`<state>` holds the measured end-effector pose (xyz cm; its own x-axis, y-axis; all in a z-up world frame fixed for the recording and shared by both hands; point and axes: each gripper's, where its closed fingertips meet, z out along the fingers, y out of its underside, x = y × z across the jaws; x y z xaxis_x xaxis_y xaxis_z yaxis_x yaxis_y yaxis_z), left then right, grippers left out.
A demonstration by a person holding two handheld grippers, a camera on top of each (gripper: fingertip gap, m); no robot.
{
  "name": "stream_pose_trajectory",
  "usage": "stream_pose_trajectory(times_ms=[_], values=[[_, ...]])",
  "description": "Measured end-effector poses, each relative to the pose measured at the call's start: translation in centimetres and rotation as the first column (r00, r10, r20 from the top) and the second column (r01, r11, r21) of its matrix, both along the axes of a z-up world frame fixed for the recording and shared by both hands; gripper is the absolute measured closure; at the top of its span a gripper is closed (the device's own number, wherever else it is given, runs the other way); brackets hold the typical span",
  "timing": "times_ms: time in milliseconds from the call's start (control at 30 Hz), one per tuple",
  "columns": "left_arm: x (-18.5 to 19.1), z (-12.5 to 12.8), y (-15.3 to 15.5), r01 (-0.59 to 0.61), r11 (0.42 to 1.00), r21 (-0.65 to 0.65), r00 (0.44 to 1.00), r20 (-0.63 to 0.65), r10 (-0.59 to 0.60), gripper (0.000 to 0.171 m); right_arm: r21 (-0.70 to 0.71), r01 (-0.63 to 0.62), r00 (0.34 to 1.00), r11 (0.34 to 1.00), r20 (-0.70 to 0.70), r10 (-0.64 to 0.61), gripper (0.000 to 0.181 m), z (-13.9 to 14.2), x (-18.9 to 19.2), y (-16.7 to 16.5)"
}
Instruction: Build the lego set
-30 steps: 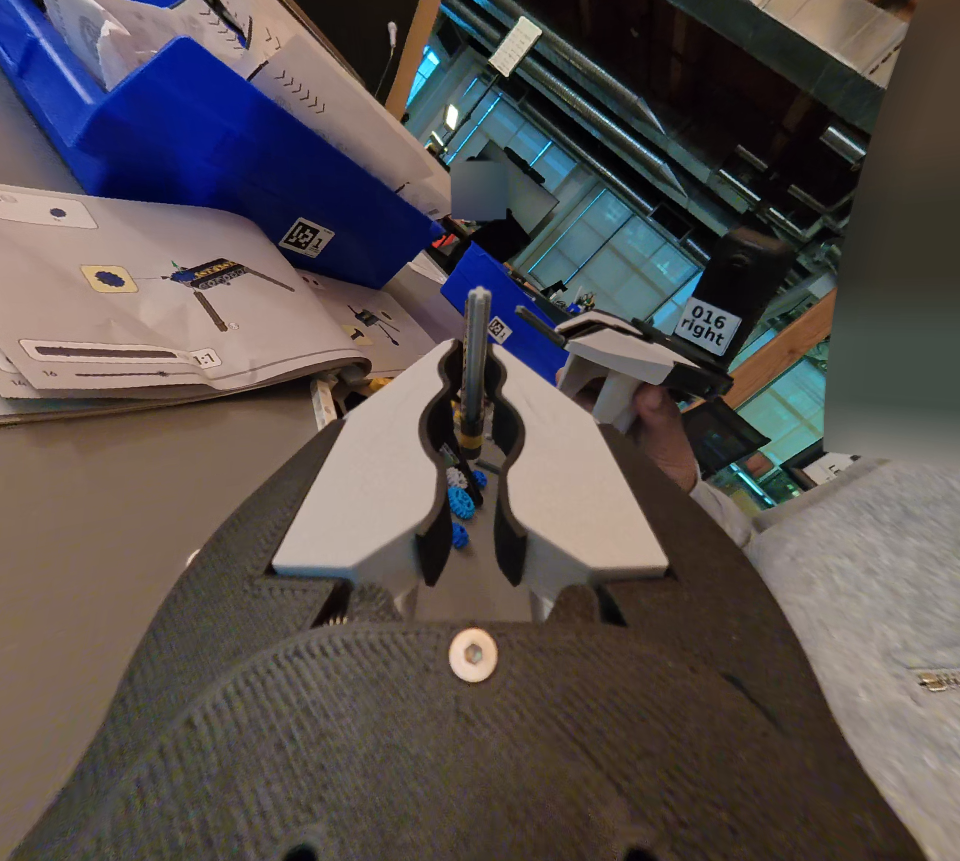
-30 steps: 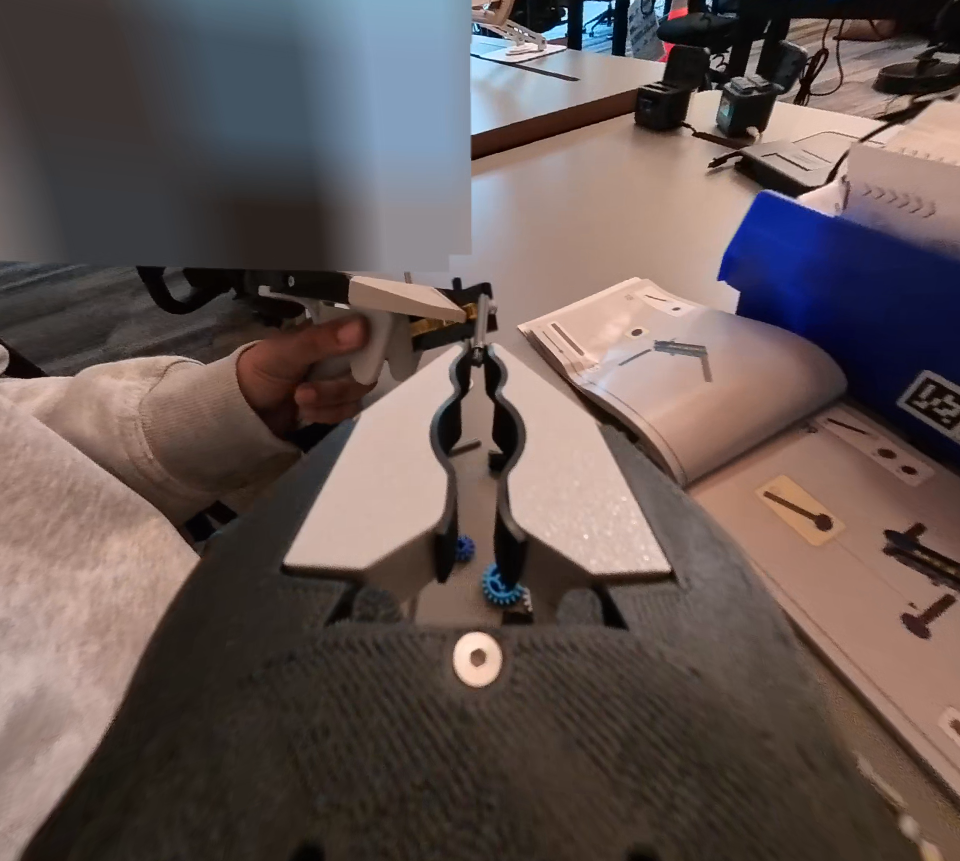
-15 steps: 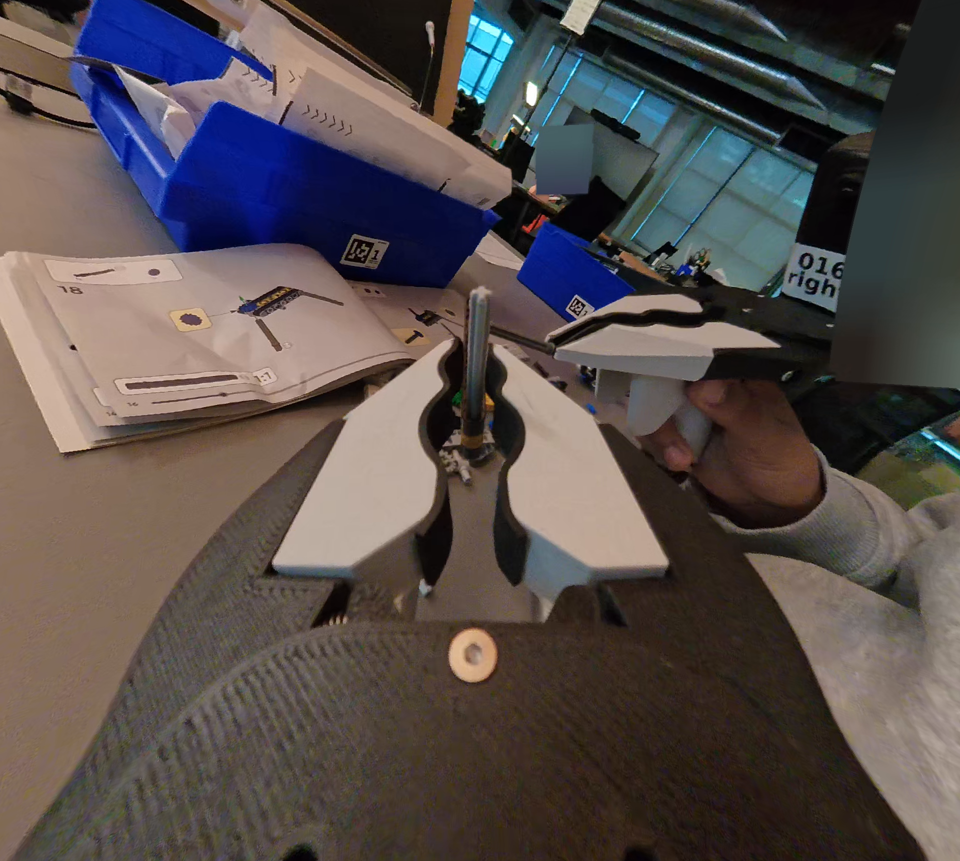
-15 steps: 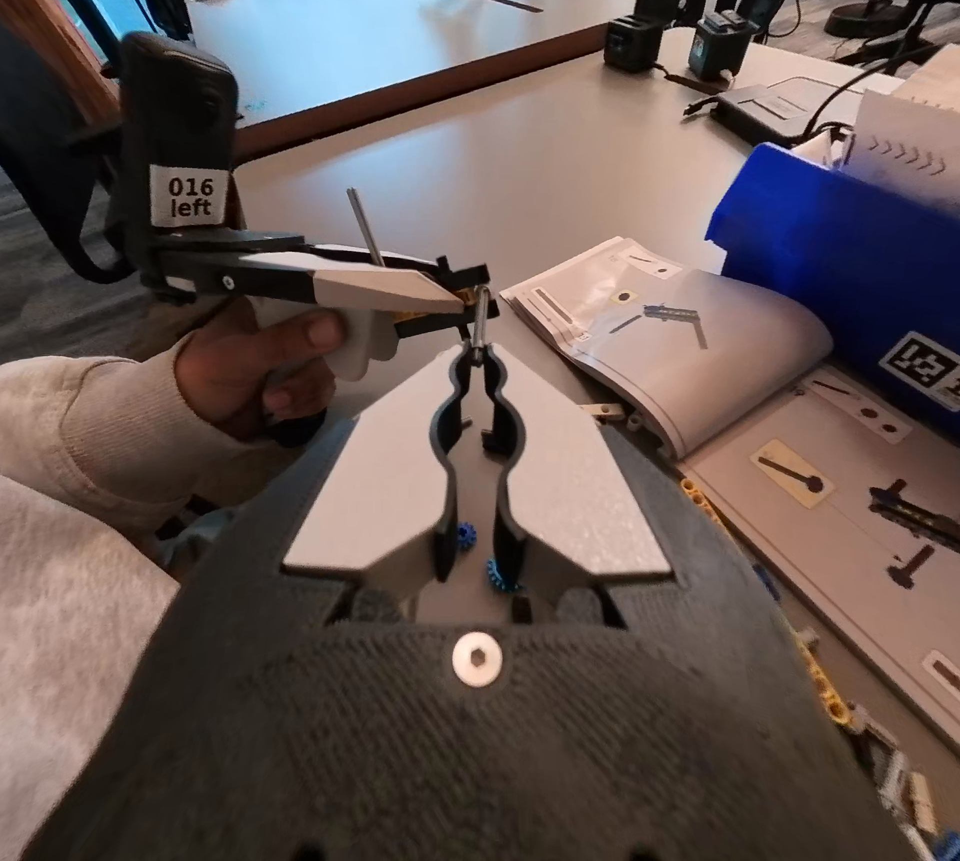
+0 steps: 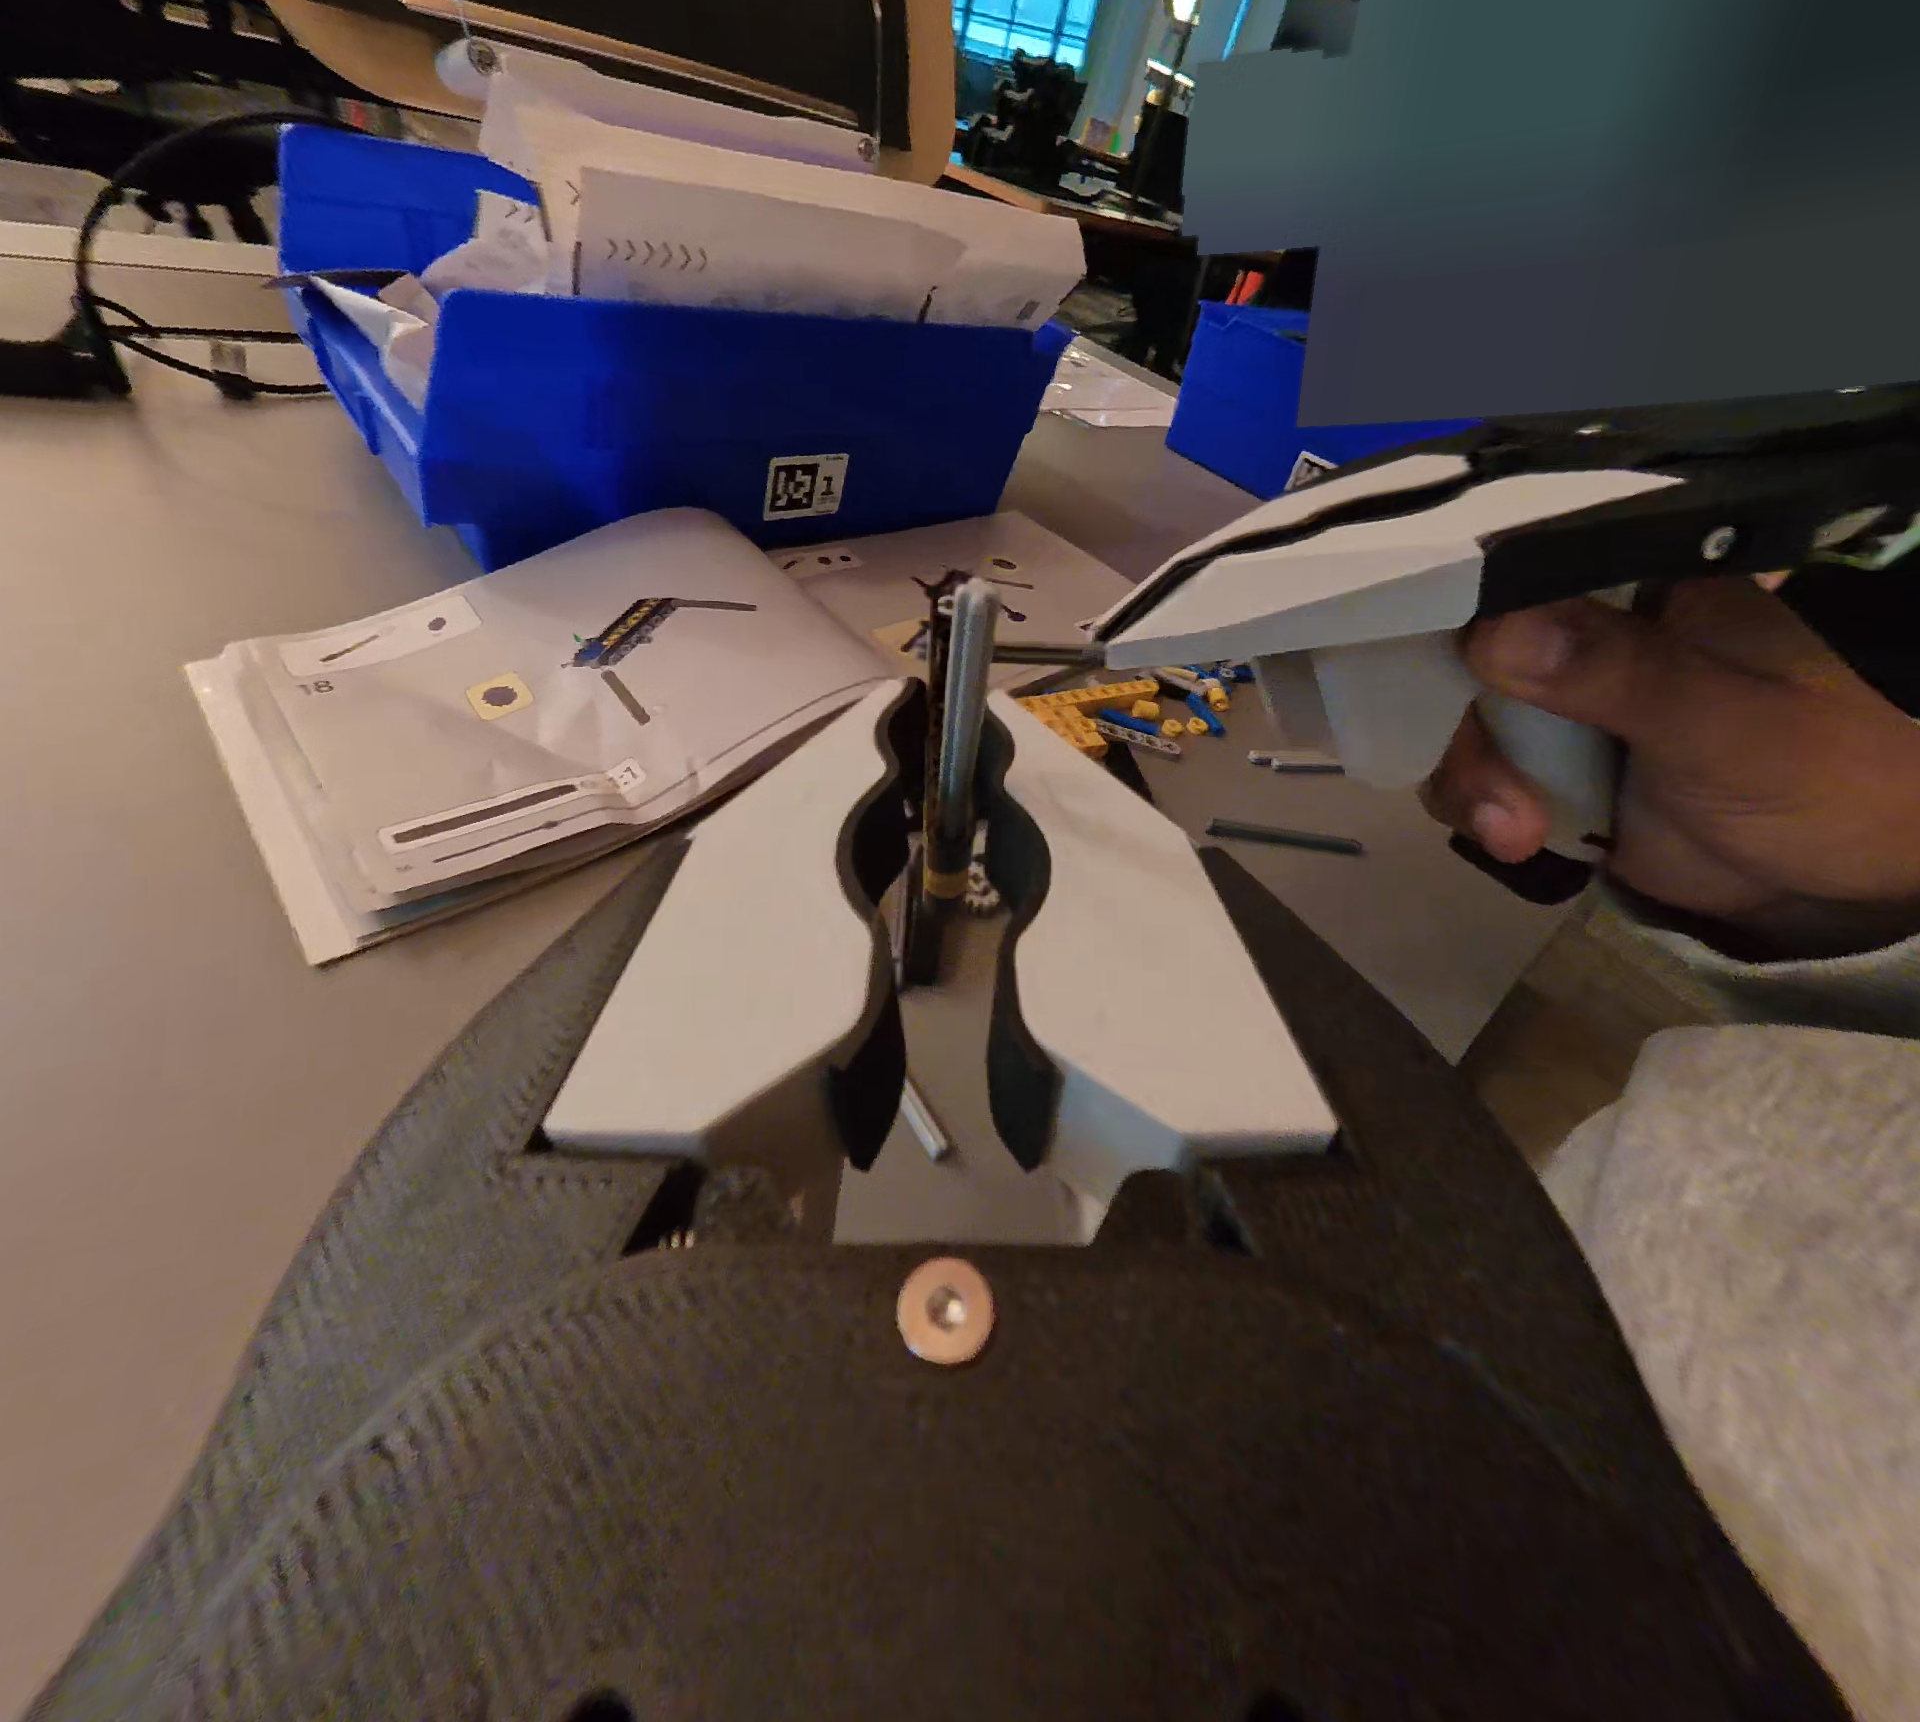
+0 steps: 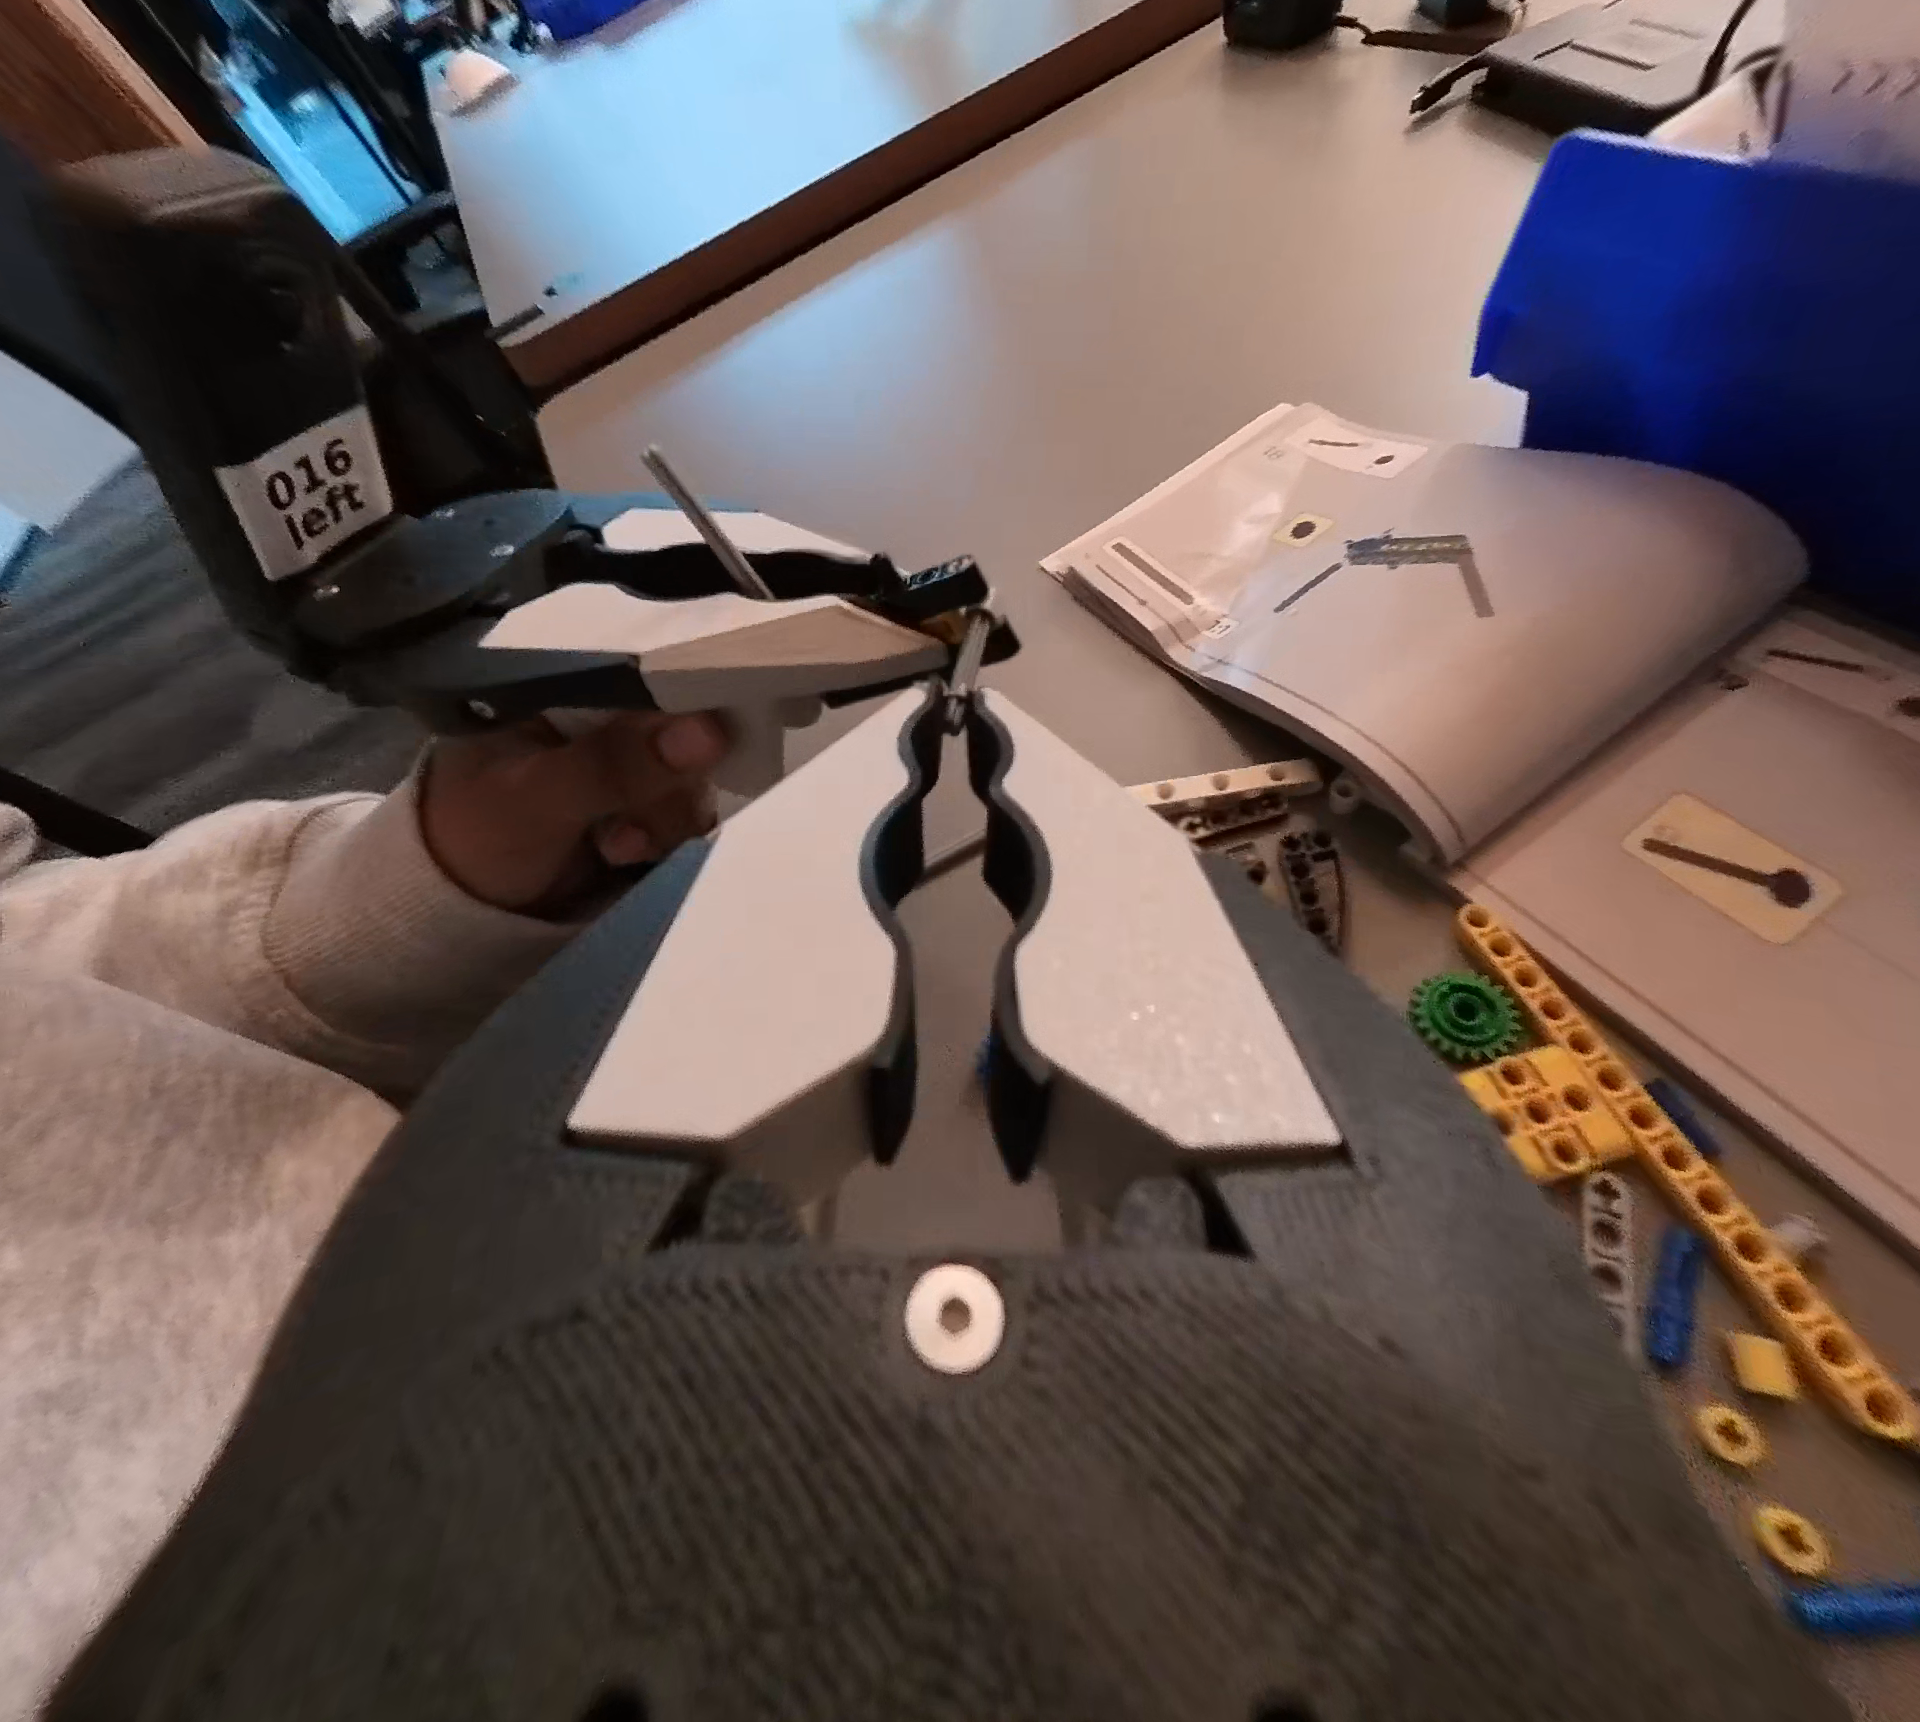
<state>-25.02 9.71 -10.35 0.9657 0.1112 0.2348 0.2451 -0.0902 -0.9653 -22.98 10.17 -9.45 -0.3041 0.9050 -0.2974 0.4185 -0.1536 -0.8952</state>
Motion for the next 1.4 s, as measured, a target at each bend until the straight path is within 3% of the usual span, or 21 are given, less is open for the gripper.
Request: stream_pose_trajectory(times_ms=[433,600,967,1167,1400], values=[[1.2,0.1,0.4,0.074,0.997,0.017,0.997,0.006,-0.074,0.166,0.014,-0.003,0.999,1.000,-0.043,0.004,0.178,0.0,-0.4,0.0],[0.9,0.5,0.1,0.074,0.996,0.048,0.997,0.028,-0.075,0.166,0.126,0.000,0.993,0.992,-0.119,0.015,0.161,0.8,0.0,0.6],[1.9,0.9,0.3,0.147,0.985,0.096,0.987,0.051,-0.152,0.166,0.095,0.006,0.985,0.995,-0.172,0.011,0.156,1.3,2.5,2.8],[3.2,0.7,0.7,0.196,0.978,0.070,0.981,-0.018,-0.195,0.166,0.042,-0.063,0.983,0.997,-0.171,0.070,0.155,1.3,2.9,1.7],[4.9,1.4,0.6,0.319,0.938,0.136,0.945,0.023,-0.325,0.166,0.059,-0.155,0.970,0.986,-0.180,0.163,0.159,0.7,3.5,1.0]])
